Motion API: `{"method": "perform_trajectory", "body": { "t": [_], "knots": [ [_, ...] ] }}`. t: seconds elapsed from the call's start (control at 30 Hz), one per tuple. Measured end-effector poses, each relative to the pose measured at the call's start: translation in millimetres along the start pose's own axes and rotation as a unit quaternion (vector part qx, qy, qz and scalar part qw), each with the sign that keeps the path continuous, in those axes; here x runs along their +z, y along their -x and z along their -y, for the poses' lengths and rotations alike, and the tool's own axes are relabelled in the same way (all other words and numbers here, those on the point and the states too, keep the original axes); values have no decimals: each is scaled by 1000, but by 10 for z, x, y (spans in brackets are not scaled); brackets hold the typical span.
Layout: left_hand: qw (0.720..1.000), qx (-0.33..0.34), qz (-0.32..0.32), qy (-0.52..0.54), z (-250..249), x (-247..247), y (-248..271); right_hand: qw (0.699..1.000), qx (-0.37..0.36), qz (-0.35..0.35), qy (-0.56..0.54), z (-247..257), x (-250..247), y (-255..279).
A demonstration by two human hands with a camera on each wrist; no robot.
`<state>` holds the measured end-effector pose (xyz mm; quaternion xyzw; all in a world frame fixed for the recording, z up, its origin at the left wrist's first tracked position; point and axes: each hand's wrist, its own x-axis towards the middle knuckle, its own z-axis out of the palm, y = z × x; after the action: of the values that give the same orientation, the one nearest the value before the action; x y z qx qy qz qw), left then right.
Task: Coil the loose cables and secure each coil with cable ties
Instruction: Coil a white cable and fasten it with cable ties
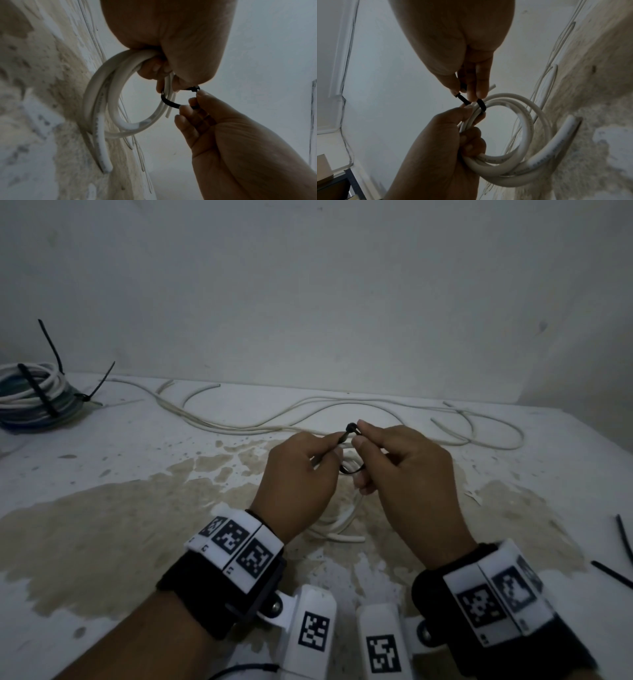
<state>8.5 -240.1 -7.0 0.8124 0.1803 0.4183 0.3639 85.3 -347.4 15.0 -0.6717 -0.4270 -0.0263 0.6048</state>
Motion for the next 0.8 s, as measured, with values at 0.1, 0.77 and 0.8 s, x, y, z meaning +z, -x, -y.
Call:
{"method": "perform_trajectory", "body": {
  "t": [0.1,0.77,0.8],
  "knots": [
    [1000,2,1,7,-11,4,7,1000,-5,5,18,-6,3,5],
    [999,31,3,-6,-23,7,18,999,46,-8,-5,8,-23,-18],
    [999,39,1,-12,-19,6,20,999,46,-8,-8,12,-25,-19]
  ]
}}
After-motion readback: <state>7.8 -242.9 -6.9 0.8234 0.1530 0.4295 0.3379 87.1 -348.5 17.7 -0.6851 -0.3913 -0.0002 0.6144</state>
